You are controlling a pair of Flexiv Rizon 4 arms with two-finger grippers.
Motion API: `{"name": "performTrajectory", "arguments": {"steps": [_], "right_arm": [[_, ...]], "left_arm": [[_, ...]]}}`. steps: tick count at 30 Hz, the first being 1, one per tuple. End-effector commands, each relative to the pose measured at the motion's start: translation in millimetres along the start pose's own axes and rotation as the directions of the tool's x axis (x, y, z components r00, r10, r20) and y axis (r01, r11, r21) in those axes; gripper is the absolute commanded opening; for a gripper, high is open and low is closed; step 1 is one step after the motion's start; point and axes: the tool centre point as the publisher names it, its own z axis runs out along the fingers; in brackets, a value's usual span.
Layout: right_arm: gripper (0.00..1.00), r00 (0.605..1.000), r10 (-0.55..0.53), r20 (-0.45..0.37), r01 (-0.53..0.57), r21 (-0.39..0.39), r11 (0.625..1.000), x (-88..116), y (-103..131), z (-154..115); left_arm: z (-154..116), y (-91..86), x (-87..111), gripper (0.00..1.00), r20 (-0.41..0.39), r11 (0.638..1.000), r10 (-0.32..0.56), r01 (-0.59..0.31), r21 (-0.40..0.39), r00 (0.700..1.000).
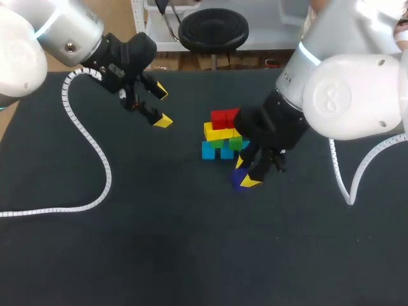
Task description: Place the blue cubes, place green cubes on the blue cubes, place the yellow cubes on the green cubes, then place the red cubes on the yellow cubes, and place purple cube on the red cubes.
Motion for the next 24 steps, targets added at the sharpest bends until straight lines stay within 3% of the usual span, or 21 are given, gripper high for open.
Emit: {"name": "performTrajectory", "arguments": {"steps": [1,3,7,15,24], "right_arm": [[0.0,1.0,0.0,0.001,0.0,0.003,1.0,0.2,1.1,-0.6],[0.0,1.0,0.0,0.001,0.0,0.003,1.0,0.2,1.1,-0.6],[0.0,0.993,0.105,-0.056,-0.098,0.112,0.989,-14.0,-24.3,-6.7],[0.0,0.982,0.176,-0.074,-0.145,0.304,0.942,-28.8,-54.3,-44.2],[0.0,0.974,0.223,-0.033,-0.196,0.367,0.909,-25.9,-72.6,-68.6]], "left_arm": [[0.1,2.0,0.3,1.0,0.001,1.0,0.003,-0.003,0.004,1.0],[0.1,2.0,0.3,1.0,0.001,1.0,0.003,-0.003,0.004,1.0],[0.1,2.0,0.3,1.0,0.001,1.0,0.003,-0.003,0.004,1.0],[0.1,2.0,0.3,1.0,0.001,1.0,0.003,-0.003,0.004,1.0],[0.1,2.0,0.3,1.0,0.001,1.0,0.003,-0.003,0.004,1.0]]}}
